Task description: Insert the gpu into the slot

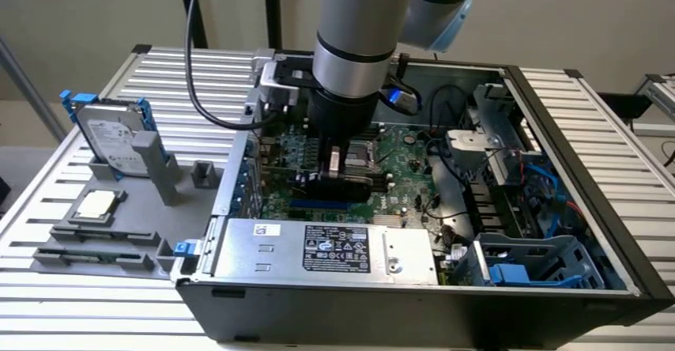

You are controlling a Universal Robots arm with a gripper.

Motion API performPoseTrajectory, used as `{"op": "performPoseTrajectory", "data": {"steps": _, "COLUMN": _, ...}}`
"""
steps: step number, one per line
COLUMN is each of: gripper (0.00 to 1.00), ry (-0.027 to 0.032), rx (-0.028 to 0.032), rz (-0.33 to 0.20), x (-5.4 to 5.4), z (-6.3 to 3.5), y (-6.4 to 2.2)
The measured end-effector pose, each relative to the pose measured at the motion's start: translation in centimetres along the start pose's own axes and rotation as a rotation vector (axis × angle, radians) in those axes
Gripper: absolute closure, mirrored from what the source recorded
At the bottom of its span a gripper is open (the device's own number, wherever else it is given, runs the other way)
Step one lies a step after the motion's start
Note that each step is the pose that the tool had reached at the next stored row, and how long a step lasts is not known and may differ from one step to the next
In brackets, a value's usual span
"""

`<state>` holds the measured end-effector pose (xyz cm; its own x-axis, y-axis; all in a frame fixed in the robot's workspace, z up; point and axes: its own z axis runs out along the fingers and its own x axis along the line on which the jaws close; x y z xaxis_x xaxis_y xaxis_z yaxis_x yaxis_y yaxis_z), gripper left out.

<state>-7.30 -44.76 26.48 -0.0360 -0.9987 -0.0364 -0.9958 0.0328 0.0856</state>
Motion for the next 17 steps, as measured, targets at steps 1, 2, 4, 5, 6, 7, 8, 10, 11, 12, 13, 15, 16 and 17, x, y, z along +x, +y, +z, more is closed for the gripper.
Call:
{"op": "performPoseTrajectory", "data": {"steps": 1, "gripper": 0.74, "ry": 0.0003, "rx": -0.0001, "rz": -0.004, "x": -0.05, "z": 0.03, "y": 0.0}}
{"op": "performPoseTrajectory", "data": {"steps": 2, "gripper": 0.74, "ry": 0.0006, "rx": -0.0003, "rz": -0.006, "x": -0.05, "z": 0.06, "y": 0.0}}
{"op": "performPoseTrajectory", "data": {"steps": 4, "gripper": 0.74, "ry": 0.0007, "rx": -0.0013, "rz": -0.008, "x": -0.05, "z": 0.12, "y": 0.0}}
{"op": "performPoseTrajectory", "data": {"steps": 5, "gripper": 0.74, "ry": 0.0008, "rx": -0.0028, "rz": -0.008, "x": -0.05, "z": 0.16, "y": 0.0}}
{"op": "performPoseTrajectory", "data": {"steps": 6, "gripper": 0.74, "ry": 0.0008, "rx": -0.0043, "rz": -0.008, "x": -0.05, "z": 0.22, "y": -0.01}}
{"op": "performPoseTrajectory", "data": {"steps": 7, "gripper": 0.74, "ry": 0.0009, "rx": -0.0062, "rz": -0.008, "x": -0.05, "z": 0.29, "y": -0.02}}
{"op": "performPoseTrajectory", "data": {"steps": 8, "gripper": 0.74, "ry": 0.001, "rx": -0.0078, "rz": -0.008, "x": -0.04, "z": 0.35, "y": -0.02}}
{"op": "performPoseTrajectory", "data": {"steps": 10, "gripper": 0.74, "ry": 0.0012, "rx": -0.0103, "rz": -0.008, "x": -0.04, "z": 0.44, "y": -0.03}}
{"op": "performPoseTrajectory", "data": {"steps": 11, "gripper": 0.74, "ry": 0.0013, "rx": -0.0109, "rz": -0.008, "x": -0.04, "z": 0.47, "y": -0.03}}
{"op": "performPoseTrajectory", "data": {"steps": 12, "gripper": 0.74, "ry": 0.0014, "rx": -0.0114, "rz": -0.008, "x": -0.03, "z": 0.48, "y": -0.03}}
{"op": "performPoseTrajectory", "data": {"steps": 13, "gripper": 0.74, "ry": 0.0013, "rx": -0.012, "rz": -0.008, "x": -0.03, "z": 0.49, "y": -0.04}}
{"op": "performPoseTrajectory", "data": {"steps": 15, "gripper": 0.74, "ry": 0.0013, "rx": -0.015, "rz": -0.008, "x": -0.01, "z": 0.49, "y": -0.04}}
{"op": "performPoseTrajectory", "data": {"steps": 16, "gripper": 0.74, "ry": 0.0015, "rx": -0.0167, "rz": -0.008, "x": -0.01, "z": 0.49, "y": -0.04}}
{"op": "performPoseTrajectory", "data": {"steps": 17, "gripper": 0.74, "ry": 0.0013, "rx": -0.0183, "rz": -0.008, "x": -0.01, "z": 0.48, "y": -0.05}}
